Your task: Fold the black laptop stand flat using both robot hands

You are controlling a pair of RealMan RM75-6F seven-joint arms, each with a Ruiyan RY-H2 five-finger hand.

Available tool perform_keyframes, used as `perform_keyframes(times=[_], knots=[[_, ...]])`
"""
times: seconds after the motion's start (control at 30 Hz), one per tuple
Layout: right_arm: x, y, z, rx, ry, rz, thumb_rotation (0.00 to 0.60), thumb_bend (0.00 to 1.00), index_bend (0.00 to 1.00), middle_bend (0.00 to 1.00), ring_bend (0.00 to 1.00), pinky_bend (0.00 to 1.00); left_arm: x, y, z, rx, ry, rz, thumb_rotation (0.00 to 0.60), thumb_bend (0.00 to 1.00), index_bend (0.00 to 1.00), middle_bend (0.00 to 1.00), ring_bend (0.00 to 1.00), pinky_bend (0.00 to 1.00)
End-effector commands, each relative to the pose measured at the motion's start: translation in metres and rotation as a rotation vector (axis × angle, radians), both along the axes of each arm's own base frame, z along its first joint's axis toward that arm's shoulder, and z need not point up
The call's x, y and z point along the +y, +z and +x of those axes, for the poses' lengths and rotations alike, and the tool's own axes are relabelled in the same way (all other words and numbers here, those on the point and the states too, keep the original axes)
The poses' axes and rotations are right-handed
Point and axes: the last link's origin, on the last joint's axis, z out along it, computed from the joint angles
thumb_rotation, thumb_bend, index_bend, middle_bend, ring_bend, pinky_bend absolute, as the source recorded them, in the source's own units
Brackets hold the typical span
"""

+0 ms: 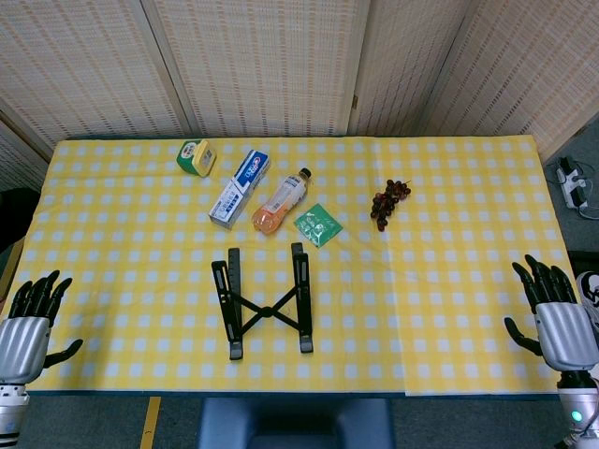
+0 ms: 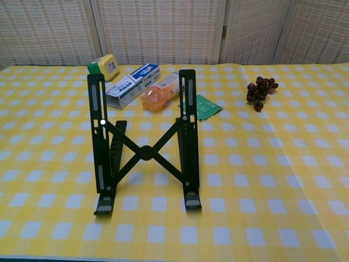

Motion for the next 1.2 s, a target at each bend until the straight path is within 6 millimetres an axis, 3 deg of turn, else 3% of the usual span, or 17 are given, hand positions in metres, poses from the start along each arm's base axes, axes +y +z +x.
perform_keyframes(times=[0.03,0.47,0.77,1.2], knots=[[0.000,0.001,0.001,-0.001,0.000,0.001,0.600,0.36,0.00,0.00,0.00,0.00,0.001,-0.002,-0.001,-0.004,0.000,-0.001,0.600,0.20,0.11,0.04,0.01,0.00],[0.001,0.002,0.004,-0.019,0.014,0.008,0.600,0.36,0.00,0.00,0.00,0.00,0.013,-0.008,0.006,-0.071,-0.045,-0.034,0.600,0.20,0.11,0.05,0.03,0.00],[-0.003,0.004,0.011,-0.019,0.042,0.014,0.600,0.36,0.00,0.00,0.00,0.00,0.058,-0.024,0.030,-0.297,-0.092,-0.235,0.600,0.20,0.10,0.10,0.07,0.00],[-0.003,0.000,0.014,-0.023,0.049,0.030,0.600,0.36,0.00,0.00,0.00,0.00,0.127,-0.067,0.069,-0.649,-0.029,-0.536,0.600,0.20,0.07,0.10,0.06,0.02]])
